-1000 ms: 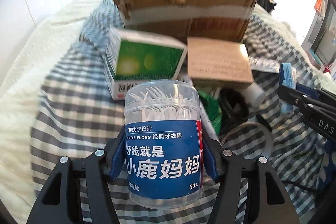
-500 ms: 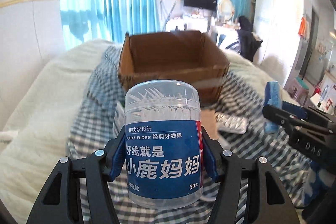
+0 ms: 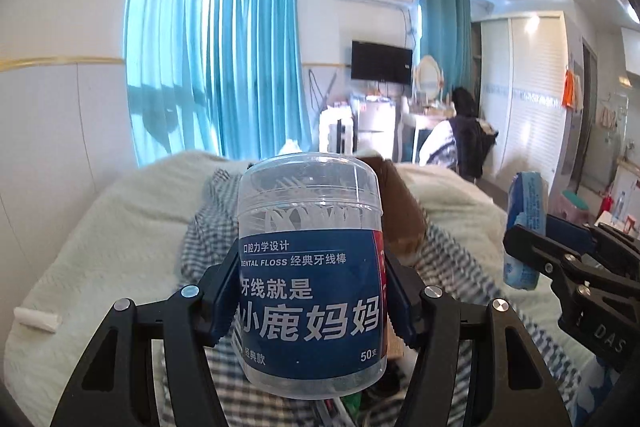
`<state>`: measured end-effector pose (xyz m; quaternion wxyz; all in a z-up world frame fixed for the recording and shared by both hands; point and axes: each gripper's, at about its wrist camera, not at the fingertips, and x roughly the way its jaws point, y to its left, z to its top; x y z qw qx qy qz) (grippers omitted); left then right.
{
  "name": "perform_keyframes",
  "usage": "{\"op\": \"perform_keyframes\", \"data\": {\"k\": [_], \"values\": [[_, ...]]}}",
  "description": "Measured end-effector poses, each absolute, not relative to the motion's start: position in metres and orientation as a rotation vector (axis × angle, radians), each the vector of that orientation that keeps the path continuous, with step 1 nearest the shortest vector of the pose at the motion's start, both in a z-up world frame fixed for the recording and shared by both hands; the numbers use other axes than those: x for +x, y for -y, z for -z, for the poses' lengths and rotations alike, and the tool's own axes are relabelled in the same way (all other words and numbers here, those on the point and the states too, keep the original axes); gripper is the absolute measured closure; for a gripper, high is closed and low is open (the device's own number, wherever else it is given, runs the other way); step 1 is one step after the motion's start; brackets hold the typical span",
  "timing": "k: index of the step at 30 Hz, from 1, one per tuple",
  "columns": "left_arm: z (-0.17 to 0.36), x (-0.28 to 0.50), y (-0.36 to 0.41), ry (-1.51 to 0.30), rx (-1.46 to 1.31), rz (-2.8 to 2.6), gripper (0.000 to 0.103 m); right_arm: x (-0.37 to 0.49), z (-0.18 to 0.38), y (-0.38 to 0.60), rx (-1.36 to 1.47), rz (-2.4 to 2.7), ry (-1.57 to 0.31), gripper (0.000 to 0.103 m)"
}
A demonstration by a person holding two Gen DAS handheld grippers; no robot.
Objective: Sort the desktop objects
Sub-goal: 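Lift both held items and carry them over the cardboard box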
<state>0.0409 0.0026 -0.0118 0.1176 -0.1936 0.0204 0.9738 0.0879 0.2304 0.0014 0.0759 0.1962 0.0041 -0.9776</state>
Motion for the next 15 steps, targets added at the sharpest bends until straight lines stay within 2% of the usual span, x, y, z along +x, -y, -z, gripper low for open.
{"op": "perform_keyframes", "data": {"k": [15], "values": [[-0.038,0.004,0.003,-0.009,-0.385,-2.885,0.040,0.065,-0.064,-0.216,0.337,2.968,-0.038,0.061]]}}
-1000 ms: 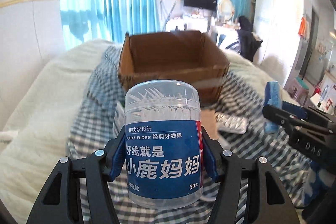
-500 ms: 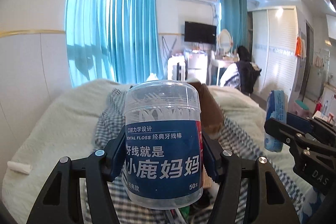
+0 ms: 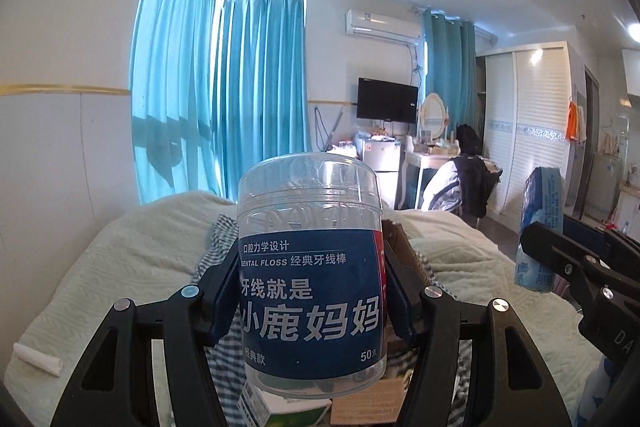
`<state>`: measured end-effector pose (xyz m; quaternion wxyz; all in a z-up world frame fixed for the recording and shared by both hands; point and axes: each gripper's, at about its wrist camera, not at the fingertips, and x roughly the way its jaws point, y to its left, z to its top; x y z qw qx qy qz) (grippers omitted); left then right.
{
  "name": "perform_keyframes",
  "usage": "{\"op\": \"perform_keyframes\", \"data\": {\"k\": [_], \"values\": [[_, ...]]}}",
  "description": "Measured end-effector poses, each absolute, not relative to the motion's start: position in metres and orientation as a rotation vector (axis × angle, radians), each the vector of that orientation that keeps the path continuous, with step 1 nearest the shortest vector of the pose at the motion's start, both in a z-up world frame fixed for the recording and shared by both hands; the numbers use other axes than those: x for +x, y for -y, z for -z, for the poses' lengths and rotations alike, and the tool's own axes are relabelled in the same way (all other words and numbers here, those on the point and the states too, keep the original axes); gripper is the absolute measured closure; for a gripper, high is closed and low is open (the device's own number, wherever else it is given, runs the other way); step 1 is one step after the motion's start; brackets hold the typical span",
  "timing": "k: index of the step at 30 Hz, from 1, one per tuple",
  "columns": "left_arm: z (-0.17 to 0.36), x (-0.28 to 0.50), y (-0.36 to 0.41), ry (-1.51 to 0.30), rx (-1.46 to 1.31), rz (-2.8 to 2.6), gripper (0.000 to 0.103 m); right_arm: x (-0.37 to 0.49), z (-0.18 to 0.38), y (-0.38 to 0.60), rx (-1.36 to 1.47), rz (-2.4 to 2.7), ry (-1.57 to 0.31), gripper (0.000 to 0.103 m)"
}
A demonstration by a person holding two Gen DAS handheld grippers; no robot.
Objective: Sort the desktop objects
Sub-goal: 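Lift both held items and carry them over the cardboard box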
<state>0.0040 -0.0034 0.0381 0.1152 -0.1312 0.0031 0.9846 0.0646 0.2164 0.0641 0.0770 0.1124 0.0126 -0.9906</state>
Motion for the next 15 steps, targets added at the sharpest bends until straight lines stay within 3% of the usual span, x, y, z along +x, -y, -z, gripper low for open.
{"op": "perform_keyframes", "data": {"k": [15], "values": [[-0.038,-0.048,-0.006,-0.031,-0.365,-2.857,0.040,0.007,-0.086,-0.207,0.274,2.948,-0.033,0.060]]}}
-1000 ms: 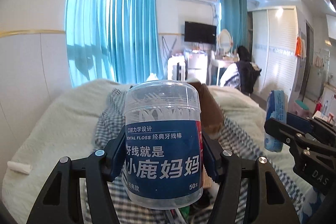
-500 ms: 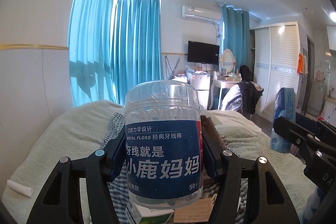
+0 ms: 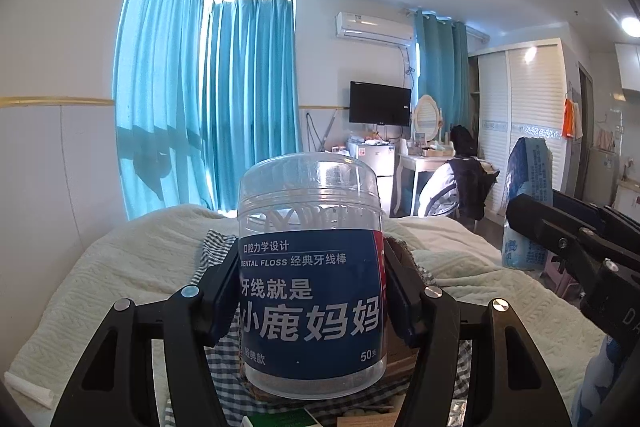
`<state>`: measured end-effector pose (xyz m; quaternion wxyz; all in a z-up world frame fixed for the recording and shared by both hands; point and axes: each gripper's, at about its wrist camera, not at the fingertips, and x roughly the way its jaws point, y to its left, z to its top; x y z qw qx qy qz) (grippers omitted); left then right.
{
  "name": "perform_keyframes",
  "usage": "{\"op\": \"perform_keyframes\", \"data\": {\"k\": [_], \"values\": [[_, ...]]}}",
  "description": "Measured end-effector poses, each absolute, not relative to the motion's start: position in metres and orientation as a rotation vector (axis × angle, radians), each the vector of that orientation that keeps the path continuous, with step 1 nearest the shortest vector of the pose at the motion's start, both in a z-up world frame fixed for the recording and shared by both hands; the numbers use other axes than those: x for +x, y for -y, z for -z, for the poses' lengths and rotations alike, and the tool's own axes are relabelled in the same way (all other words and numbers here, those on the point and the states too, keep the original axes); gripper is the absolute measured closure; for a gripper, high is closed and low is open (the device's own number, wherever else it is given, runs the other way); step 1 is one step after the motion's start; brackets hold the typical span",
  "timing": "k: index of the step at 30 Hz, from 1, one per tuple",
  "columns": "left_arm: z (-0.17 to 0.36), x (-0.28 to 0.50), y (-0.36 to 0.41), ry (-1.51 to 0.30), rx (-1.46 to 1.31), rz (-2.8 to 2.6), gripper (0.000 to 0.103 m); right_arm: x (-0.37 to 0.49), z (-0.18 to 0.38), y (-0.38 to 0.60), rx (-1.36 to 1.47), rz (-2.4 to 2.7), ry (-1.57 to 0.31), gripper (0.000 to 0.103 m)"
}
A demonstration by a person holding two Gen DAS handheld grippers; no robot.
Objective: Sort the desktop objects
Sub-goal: 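Lift both held items and carry them over the cardboard box, then open both tools to drop the floss tub and tissue pack into the box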
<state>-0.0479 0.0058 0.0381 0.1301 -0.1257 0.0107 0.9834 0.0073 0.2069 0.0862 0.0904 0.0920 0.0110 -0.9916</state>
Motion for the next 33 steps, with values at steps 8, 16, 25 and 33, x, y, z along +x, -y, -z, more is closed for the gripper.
{"op": "perform_keyframes", "data": {"k": [8,16,25,33], "values": [[-0.032,-0.085,-0.005,-0.040,-0.390,-2.863,0.040,-0.029,-0.087,-0.207,0.277,2.932,-0.043,0.060],[0.001,-0.126,-0.008,-0.039,-0.505,-2.846,0.040,-0.075,-0.058,-0.216,0.359,2.914,-0.034,0.060],[0.050,-0.167,-0.018,-0.071,-0.650,-2.819,0.040,-0.130,0.004,-0.230,0.546,2.891,-0.009,0.060],[0.087,-0.199,-0.026,-0.110,-0.767,-2.782,0.040,-0.175,0.054,-0.232,0.709,2.854,-0.011,0.060]]}}
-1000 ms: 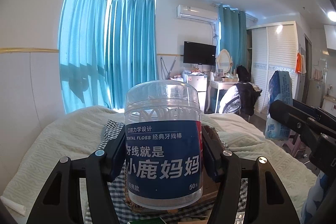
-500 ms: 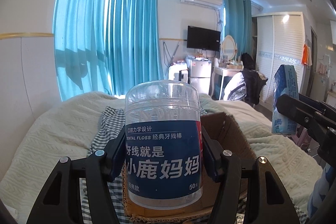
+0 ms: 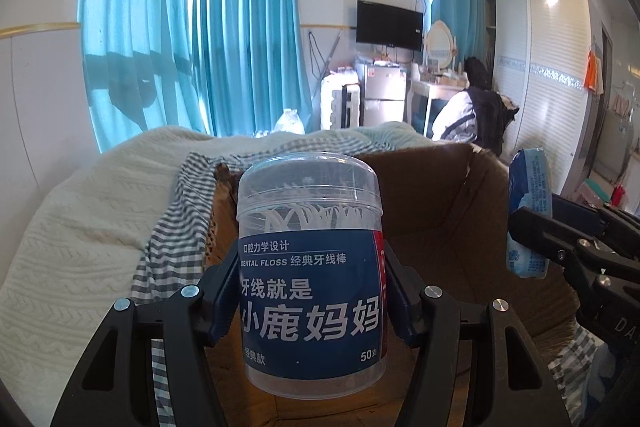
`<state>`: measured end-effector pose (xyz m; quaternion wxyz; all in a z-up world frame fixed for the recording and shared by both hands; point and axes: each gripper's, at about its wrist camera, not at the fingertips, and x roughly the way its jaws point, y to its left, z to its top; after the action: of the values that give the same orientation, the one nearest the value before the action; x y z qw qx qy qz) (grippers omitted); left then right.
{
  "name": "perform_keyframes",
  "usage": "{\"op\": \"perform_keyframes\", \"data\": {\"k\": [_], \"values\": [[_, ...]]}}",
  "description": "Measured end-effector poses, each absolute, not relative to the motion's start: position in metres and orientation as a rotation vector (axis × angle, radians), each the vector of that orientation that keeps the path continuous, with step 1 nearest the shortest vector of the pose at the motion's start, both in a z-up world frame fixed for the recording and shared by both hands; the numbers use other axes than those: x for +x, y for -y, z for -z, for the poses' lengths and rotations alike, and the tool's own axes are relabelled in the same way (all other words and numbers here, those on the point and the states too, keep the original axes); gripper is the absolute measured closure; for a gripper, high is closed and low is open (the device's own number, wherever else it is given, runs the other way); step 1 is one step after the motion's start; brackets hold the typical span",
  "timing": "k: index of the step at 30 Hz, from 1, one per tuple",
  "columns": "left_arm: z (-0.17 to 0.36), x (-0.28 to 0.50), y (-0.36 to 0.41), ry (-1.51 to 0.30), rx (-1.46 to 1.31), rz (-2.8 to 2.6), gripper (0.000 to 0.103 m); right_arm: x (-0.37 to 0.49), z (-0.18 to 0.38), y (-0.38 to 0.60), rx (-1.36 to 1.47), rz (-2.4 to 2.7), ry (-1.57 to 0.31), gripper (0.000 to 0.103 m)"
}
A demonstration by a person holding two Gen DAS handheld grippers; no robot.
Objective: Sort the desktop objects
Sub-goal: 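Open both tools to drop the floss tub and tissue pack into the box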
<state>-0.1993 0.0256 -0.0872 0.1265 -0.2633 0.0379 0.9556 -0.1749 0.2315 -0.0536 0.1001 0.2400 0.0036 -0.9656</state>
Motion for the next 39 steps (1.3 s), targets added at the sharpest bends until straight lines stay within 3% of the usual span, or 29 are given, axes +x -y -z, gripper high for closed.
{"op": "perform_keyframes", "data": {"k": [3,7,9,11,13,20,31,39], "values": [[0.100,-0.208,-0.027,-0.116,-0.817,-2.778,0.038,-0.188,0.070,-0.231,0.774,2.848,-0.024,0.058],[0.098,-0.207,-0.026,-0.107,-0.782,-2.800,0.019,-0.195,0.083,-0.232,0.815,2.844,-0.023,0.052],[0.093,-0.205,-0.023,-0.108,-0.758,-2.809,0.019,-0.195,0.083,-0.232,0.813,2.856,-0.037,0.047],[0.088,-0.202,-0.021,-0.094,-0.749,-2.810,0.019,-0.193,0.081,-0.231,0.789,2.879,-0.045,0.040],[0.082,-0.197,-0.018,-0.071,-0.736,-2.813,0.019,-0.189,0.075,-0.231,0.764,2.896,-0.055,0.040],[0.046,-0.167,-0.007,-0.016,-0.611,-2.868,0.000,-0.157,0.040,-0.238,0.627,2.951,-0.037,0.032],[0.004,-0.118,0.008,0.036,-0.519,-2.929,0.000,-0.100,0.002,-0.247,0.496,2.972,0.017,0.019],[-0.008,-0.094,0.003,0.013,-0.543,-2.955,0.000,-0.070,-0.008,-0.250,0.468,2.971,0.041,0.015]]}}
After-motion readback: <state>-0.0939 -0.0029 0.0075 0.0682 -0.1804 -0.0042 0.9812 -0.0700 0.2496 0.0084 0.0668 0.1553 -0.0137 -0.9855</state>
